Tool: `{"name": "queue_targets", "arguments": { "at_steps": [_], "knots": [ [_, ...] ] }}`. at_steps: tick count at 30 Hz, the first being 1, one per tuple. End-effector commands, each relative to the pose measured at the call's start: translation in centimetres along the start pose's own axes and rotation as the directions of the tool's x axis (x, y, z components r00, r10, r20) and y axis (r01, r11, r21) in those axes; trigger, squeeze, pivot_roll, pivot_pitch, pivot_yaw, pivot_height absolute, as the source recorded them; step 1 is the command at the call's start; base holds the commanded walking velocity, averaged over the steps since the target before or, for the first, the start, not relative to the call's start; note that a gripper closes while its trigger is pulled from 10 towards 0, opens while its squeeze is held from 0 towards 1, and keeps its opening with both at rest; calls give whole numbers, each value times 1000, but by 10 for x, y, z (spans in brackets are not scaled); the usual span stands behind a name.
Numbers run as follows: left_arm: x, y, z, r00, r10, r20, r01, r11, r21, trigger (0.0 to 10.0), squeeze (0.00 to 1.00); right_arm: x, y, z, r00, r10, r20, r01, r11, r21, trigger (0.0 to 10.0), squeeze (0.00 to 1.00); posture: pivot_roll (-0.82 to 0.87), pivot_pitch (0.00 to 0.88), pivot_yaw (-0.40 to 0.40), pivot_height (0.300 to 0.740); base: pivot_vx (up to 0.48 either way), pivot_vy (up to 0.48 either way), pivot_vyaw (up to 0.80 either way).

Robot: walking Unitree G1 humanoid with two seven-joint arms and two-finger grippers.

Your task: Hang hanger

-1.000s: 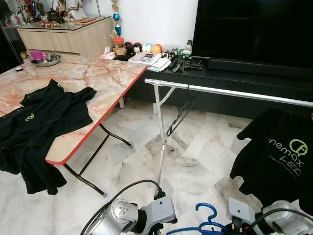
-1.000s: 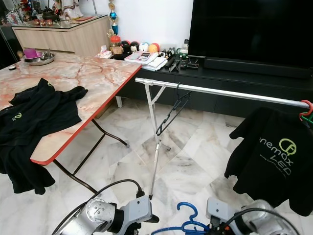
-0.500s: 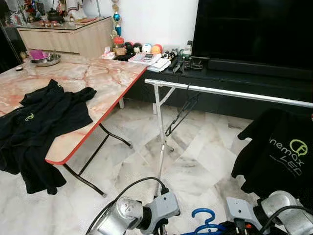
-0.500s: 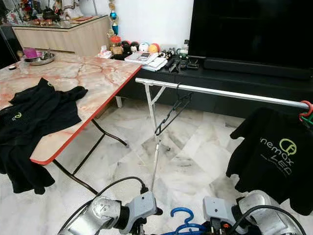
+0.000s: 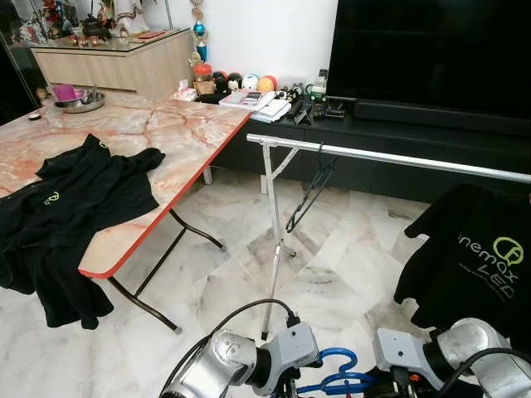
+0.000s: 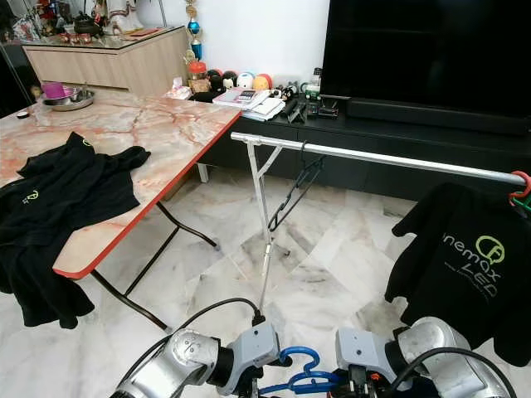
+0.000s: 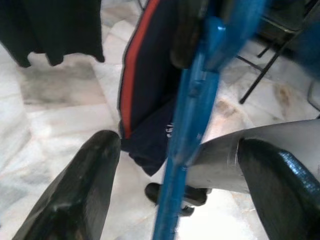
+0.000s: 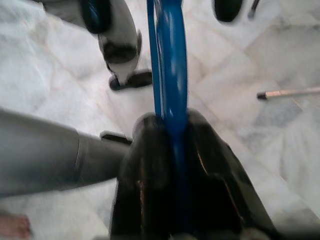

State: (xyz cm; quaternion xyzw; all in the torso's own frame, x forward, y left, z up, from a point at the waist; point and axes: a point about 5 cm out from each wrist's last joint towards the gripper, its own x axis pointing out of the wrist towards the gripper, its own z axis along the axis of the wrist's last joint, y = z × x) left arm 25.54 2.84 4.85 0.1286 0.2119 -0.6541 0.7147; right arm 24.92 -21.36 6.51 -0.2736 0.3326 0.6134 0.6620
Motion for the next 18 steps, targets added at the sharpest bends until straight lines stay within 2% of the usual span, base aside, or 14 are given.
{"name": "queue_targets", "arguments": {
  "at_steps": [1, 8, 9, 10, 11, 18],
  "knots": [
    [3, 2, 3, 1000, 6, 3, -6, 1000, 2, 10000, 0, -5, -3, 9, 1000, -20, 22, 21, 999, -31, 10000, 0, 58, 0, -5, 740, 0, 0, 0],
    [9, 0, 4, 1000, 0, 18, 0, 1000, -4, 10000, 0, -7, -3, 13, 999, -32, 31, 33, 999, -37, 10000, 0, 53, 0, -3, 740, 0, 0, 0],
    [10, 0, 4, 1000, 0, 20, 0, 1000, -4, 9373, 0, -7, -3, 14, 999, -32, 33, 33, 999, -37, 10000, 0, 53, 0, -3, 740, 0, 0, 0],
    [10, 0, 4, 1000, 0, 26, 0, 1000, -8, 2157, 0, -7, -3, 15, 999, -34, 36, 35, 999, -36, 10000, 0, 54, 0, -4, 740, 0, 0, 0],
    [10, 0, 4, 1000, -1, 29, 1, 1000, -10, 0, 0, -7, -3, 15, 999, -35, 37, 37, 999, -36, 10000, 0, 54, 0, -4, 740, 0, 0, 0],
    [10, -1, 2, 1000, -7, 26, 8, 1000, -11, 0, 0, -8, -6, 17, 998, -47, 40, 48, 998, -37, 10000, 0, 59, 0, -6, 740, 0, 0, 0]
  ]
}}
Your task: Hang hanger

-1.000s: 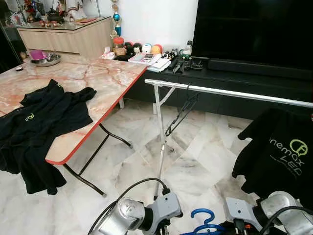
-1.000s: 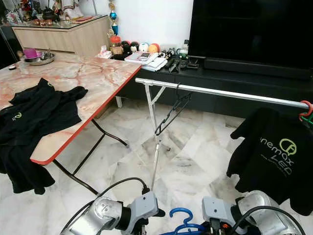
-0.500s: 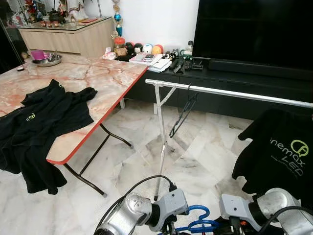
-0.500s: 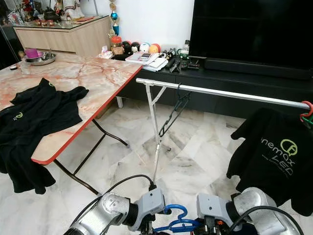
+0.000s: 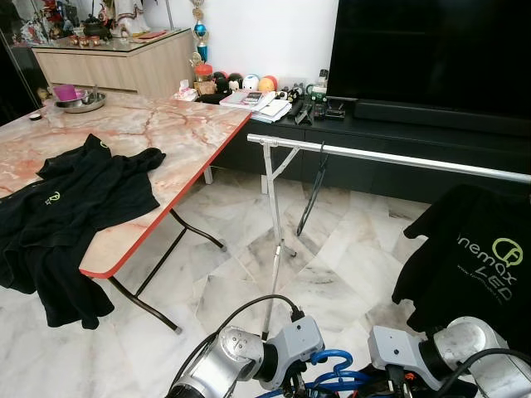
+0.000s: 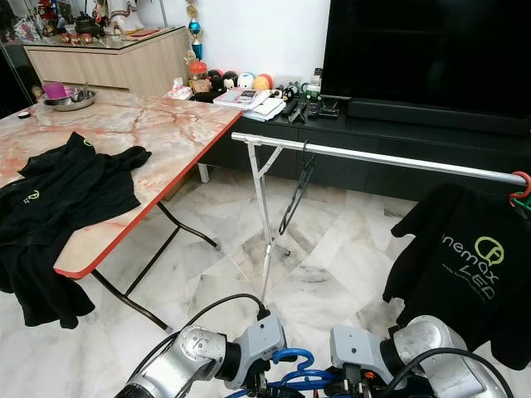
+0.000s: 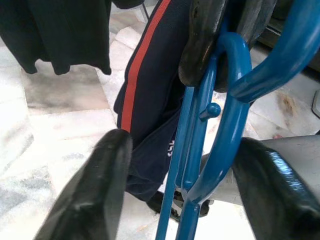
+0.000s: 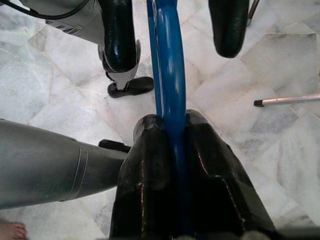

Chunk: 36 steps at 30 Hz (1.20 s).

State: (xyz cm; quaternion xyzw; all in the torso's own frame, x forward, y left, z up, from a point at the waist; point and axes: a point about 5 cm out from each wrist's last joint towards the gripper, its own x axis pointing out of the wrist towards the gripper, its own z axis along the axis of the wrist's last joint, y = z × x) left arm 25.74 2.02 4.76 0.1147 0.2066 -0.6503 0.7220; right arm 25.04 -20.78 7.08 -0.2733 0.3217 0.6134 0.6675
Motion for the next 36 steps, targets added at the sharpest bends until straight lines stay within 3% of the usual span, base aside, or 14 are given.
{"name": "queue_targets", "arguments": {
  "at_steps": [1, 36],
  "knots": [
    [2, -2, -2, 1000, -19, -3, 19, 1000, 5, 0, 0, -7, -6, 10, 999, -35, 21, 36, 999, -27, 10000, 0, 59, 0, -6, 740, 0, 0, 0],
    [6, -8, -5, 998, -55, -27, 56, 998, 19, 0, 0, -7, -9, 14, 997, -57, 42, 59, 998, -36, 10000, 0, 60, 0, -4, 740, 0, 0, 0]
  ]
}}
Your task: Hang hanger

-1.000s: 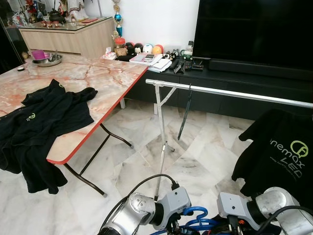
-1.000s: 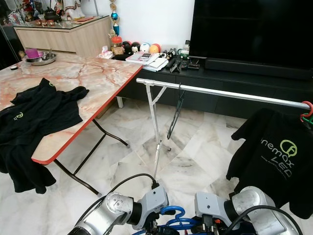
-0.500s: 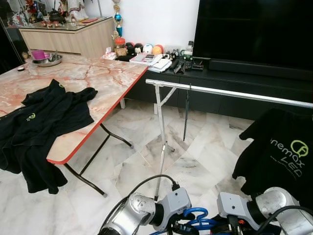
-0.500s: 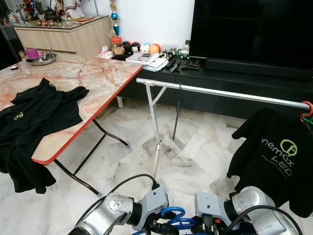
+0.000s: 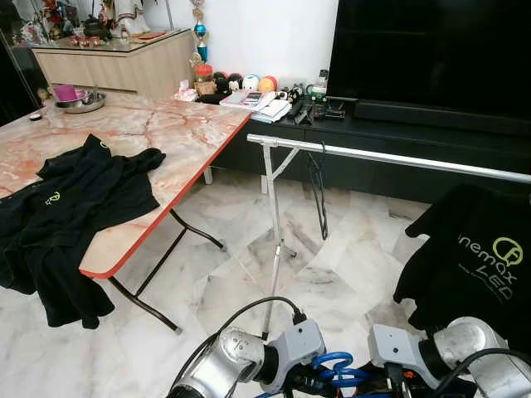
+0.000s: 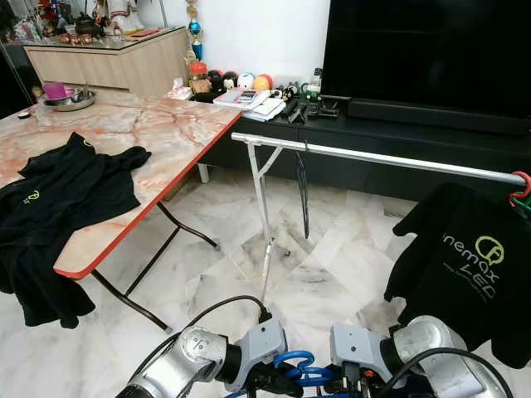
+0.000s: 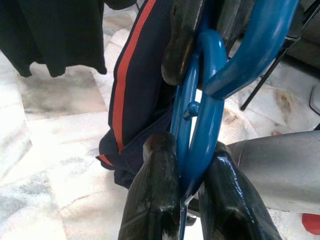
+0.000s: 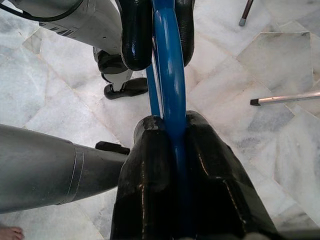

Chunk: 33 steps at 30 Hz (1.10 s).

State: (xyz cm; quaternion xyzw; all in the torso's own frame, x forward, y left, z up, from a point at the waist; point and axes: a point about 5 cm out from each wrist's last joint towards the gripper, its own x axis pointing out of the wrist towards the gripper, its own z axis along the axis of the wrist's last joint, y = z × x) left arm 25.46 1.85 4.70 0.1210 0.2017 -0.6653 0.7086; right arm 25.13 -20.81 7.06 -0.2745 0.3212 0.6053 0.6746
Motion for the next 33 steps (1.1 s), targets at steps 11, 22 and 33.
{"name": "queue_targets", "arguments": {
  "at_steps": [11, 22, 33],
  "knots": [
    [5, -5, -5, 1000, -17, -15, 17, 1000, -5, 0, 0, -7, -11, 18, 998, -26, 63, 30, 998, -58, 10000, 0, 60, 0, -7, 740, 0, 0, 0],
    [5, -6, -2, 1000, -21, 3, 21, 1000, -1, 0, 0, -8, -13, 22, 996, 2, 88, 4, 998, -69, 10000, 0, 62, 0, -10, 740, 0, 0, 0],
    [5, -4, -2, 1000, -9, -6, 9, 1000, 8, 0, 0, -12, -15, 28, 993, 23, 119, -13, 996, -83, 10000, 1000, 62, 0, -12, 740, 0, 0, 0]
  ]
}}
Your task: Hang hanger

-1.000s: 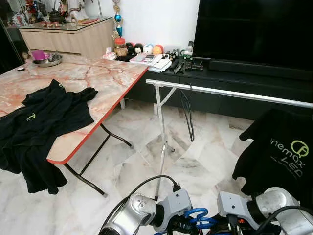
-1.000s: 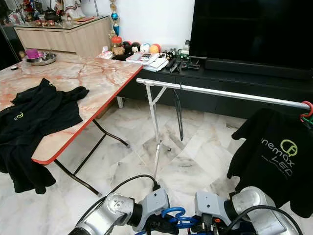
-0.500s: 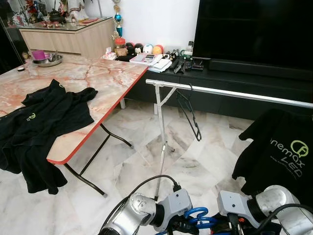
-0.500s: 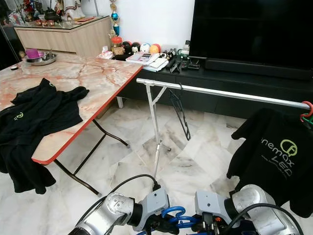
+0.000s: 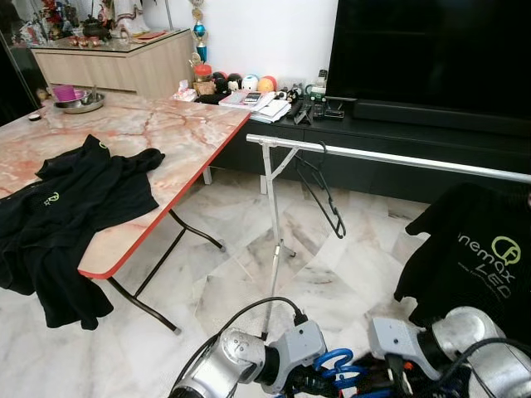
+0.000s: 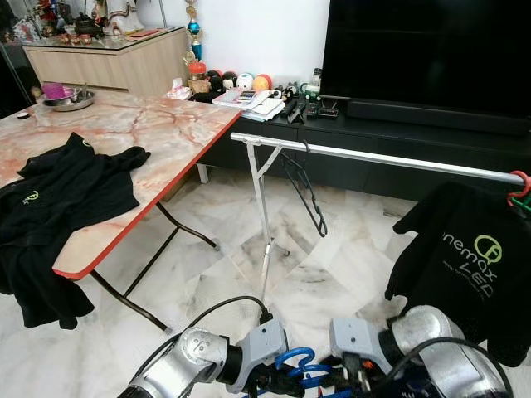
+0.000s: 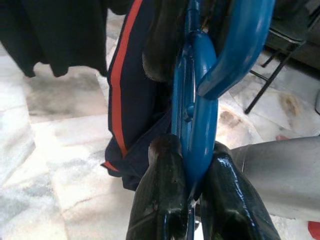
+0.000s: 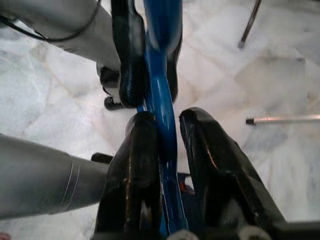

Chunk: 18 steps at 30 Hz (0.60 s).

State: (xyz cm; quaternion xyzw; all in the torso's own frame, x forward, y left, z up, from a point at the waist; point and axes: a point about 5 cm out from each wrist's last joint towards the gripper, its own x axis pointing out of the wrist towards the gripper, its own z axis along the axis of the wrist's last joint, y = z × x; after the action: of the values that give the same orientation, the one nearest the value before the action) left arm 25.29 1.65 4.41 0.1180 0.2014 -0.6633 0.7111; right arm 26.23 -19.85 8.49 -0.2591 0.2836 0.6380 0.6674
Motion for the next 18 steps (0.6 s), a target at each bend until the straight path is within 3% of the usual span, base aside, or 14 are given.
{"name": "queue_targets", "arguments": {
  "at_steps": [1, 9, 14, 16, 17, 18],
  "knots": [
    [2, -2, -1, 1000, -14, -16, 15, 1000, 16, 0, 0, -9, -6, 11, 999, -22, 37, 23, 999, -34, 10000, 1000, 62, 0, -12, 740, 0, 0, 0],
    [2, -2, -4, 1000, -3, -27, 3, 1000, 16, 0, 0, -21, -8, 8, 1000, -26, 3, 26, 999, -47, 10000, 1000, 59, 0, -14, 740, 0, 0, 0],
    [-18, 8, -14, 997, 63, -32, -64, 998, -12, 0, 0, -48, -12, -11, 987, -153, -54, 153, 988, 8, 10000, 1000, 51, 0, -11, 740, 0, 0, 0],
    [-25, 11, -16, 996, 84, -32, -84, 996, -22, 0, 0, -55, -10, -18, 982, -179, -67, 181, 983, 28, 10000, 949, 53, 0, -12, 740, 0, 0, 0],
    [-29, 13, -18, 995, 93, -35, -94, 995, -25, 0, 0, -59, -9, -22, 978, -194, -75, 197, 980, 39, 10000, 529, 54, 0, -11, 740, 0, 0, 0],
    [-40, 16, -21, 993, 114, -29, -116, 992, -42, 0, 0, -67, -6, -31, 970, -223, -97, 229, 972, 57, 10000, 0, 51, 0, -10, 740, 0, 0, 0]
  ]
}}
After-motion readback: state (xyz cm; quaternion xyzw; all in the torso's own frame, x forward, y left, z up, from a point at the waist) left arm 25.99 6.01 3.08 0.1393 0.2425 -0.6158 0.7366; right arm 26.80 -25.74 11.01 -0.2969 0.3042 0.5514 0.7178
